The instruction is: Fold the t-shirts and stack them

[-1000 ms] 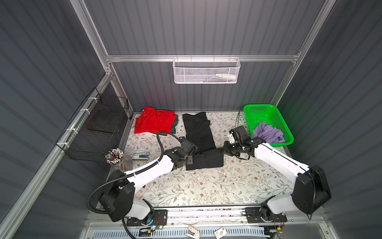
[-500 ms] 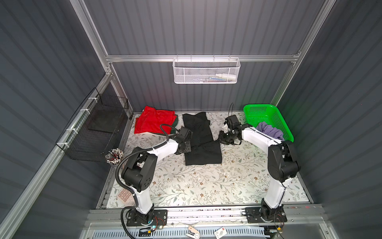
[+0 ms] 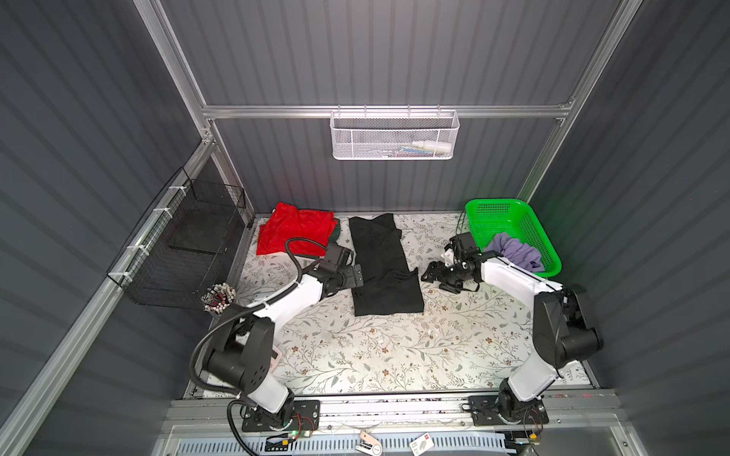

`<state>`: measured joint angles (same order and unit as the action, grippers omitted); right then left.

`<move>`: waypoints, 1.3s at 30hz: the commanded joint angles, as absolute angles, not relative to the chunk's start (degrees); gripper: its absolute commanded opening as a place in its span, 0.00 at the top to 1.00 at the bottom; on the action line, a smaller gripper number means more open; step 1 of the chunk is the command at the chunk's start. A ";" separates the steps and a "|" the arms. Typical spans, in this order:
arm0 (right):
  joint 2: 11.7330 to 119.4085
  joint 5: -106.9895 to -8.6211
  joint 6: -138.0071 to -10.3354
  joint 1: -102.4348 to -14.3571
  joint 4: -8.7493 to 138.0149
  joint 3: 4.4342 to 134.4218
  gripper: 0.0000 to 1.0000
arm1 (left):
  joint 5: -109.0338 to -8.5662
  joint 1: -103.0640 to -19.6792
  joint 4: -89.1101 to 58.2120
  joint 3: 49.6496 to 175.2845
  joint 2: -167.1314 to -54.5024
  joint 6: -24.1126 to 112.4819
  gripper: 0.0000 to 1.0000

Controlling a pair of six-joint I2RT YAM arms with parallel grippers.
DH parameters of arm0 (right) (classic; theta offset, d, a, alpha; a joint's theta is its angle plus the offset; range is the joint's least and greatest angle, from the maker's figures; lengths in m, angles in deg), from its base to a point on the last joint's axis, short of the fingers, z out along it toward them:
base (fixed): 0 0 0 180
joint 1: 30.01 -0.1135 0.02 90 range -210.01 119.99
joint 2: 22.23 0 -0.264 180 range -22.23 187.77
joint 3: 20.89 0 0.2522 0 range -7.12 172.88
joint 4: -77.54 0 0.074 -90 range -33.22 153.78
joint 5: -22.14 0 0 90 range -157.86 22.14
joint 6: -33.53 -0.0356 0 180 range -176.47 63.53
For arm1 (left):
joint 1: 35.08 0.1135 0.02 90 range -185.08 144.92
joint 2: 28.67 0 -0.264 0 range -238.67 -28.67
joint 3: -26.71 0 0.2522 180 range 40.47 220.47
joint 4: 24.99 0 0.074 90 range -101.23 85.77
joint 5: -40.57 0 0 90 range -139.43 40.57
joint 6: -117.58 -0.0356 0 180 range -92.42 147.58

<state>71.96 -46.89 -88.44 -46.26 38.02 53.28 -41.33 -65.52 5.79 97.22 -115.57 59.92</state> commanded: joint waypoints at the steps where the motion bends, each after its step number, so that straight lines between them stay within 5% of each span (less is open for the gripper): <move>1: 68.87 -43.47 -92.81 -46.96 41.19 46.27 0.25 | -39.21 -70.67 5.54 92.26 -111.09 63.89 0.00; 17: 64.12 -41.32 -100.41 -49.16 50.81 33.57 0.34 | -45.30 -75.12 -3.79 73.21 -101.64 75.27 0.10; 39: 68.72 -40.59 -100.95 -50.93 52.56 35.89 0.39 | -46.36 -77.08 -8.28 74.21 -111.21 74.29 0.14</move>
<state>67.83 -40.55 -100.59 -50.70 52.78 34.68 -46.47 -76.80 -10.43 73.53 -108.97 75.41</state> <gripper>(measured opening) 0.608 0.858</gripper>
